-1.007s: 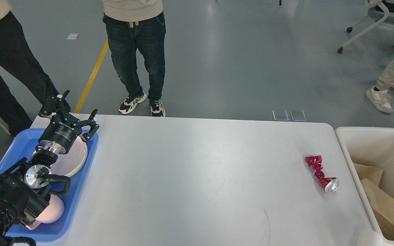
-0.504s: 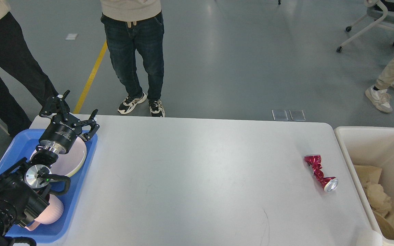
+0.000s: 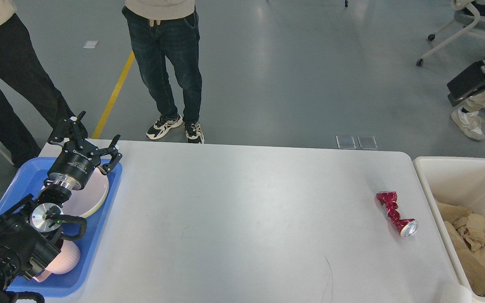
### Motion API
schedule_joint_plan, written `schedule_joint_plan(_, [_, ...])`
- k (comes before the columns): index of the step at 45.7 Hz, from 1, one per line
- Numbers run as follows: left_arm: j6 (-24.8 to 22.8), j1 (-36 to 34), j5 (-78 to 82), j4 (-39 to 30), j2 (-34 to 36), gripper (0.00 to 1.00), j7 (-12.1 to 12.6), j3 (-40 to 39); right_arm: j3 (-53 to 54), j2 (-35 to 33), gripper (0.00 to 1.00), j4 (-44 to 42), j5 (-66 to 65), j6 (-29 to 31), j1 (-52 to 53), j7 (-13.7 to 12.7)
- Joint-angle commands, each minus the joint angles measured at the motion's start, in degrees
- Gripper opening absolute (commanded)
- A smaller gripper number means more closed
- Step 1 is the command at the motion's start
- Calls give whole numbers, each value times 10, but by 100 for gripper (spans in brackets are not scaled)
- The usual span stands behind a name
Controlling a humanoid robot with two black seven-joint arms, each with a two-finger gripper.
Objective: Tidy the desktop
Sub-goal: 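Bring the right gripper down to the red soda can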
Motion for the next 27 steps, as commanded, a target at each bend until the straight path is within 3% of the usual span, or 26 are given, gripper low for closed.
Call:
schedule_joint_plan(1, [0, 0, 0, 1, 0, 100, 0, 0, -12, 12, 100, 5, 1, -37, -40, -1])
schedule_joint_plan(9, [0, 0, 0, -1, 0, 100, 0, 0, -10, 24, 100, -28, -4, -219, -233, -2])
schedule_joint_plan(16, [0, 0, 0, -1, 0, 100, 0, 0, 33, 48, 100, -126, -3, -347, -461, 0])
schedule_joint_plan(21, [0, 0, 0, 1, 0, 100, 0, 0, 92, 96, 100, -242, -3, -402, -619, 5])
schedule_joint_plan(27, [0, 0, 0, -1, 0, 100, 0, 0, 130, 128, 100, -331, -3, -412, -711, 27])
